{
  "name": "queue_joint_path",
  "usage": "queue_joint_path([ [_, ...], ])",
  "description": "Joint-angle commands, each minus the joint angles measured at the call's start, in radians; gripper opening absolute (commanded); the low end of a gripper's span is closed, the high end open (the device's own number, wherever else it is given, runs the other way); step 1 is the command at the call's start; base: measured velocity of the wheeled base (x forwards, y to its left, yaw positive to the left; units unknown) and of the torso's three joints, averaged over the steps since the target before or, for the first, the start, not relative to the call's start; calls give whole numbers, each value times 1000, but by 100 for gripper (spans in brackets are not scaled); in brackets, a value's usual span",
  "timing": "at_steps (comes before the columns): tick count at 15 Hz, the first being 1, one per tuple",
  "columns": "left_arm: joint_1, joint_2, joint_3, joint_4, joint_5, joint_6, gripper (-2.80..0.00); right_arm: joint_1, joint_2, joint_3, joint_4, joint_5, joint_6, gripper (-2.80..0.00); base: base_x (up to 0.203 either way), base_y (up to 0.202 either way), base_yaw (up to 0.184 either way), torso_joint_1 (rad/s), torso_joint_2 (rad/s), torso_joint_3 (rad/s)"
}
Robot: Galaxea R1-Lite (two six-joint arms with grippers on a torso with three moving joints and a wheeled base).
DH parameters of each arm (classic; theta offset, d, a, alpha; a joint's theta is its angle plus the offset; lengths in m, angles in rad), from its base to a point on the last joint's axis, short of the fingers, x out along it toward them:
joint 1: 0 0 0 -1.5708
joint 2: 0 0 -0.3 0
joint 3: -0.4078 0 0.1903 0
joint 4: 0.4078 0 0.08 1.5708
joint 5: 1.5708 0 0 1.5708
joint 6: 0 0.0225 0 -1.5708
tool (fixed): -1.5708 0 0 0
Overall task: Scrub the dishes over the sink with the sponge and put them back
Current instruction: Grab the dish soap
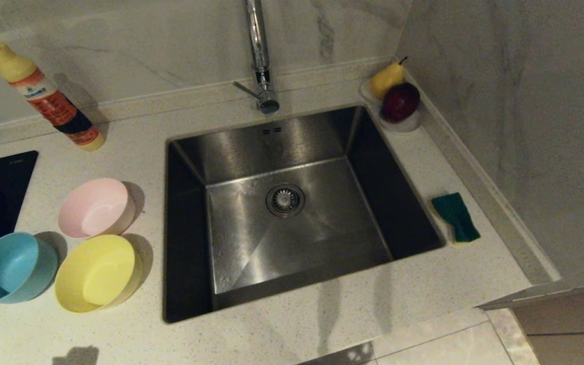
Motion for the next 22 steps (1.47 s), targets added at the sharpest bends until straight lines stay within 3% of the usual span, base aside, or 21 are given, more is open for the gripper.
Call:
queue_joint_path([
  [1, 0, 4, 35, -1, 0, 0, -280, 0, -1, 0, 0, 0, 0, -280, 0, 0, 0, 0, 0, 0],
  [19, 0, 4, 37, -10, 6, -3, -280, 0, -1, 0, 0, 0, 0, -280, 0, 0, 0, 0, 0, 0],
  [22, 0, 4, 38, -17, 8, -44, -280, 0, -1, 0, 0, 0, 0, -280, 0, 0, 0, 0, 0, 0],
])
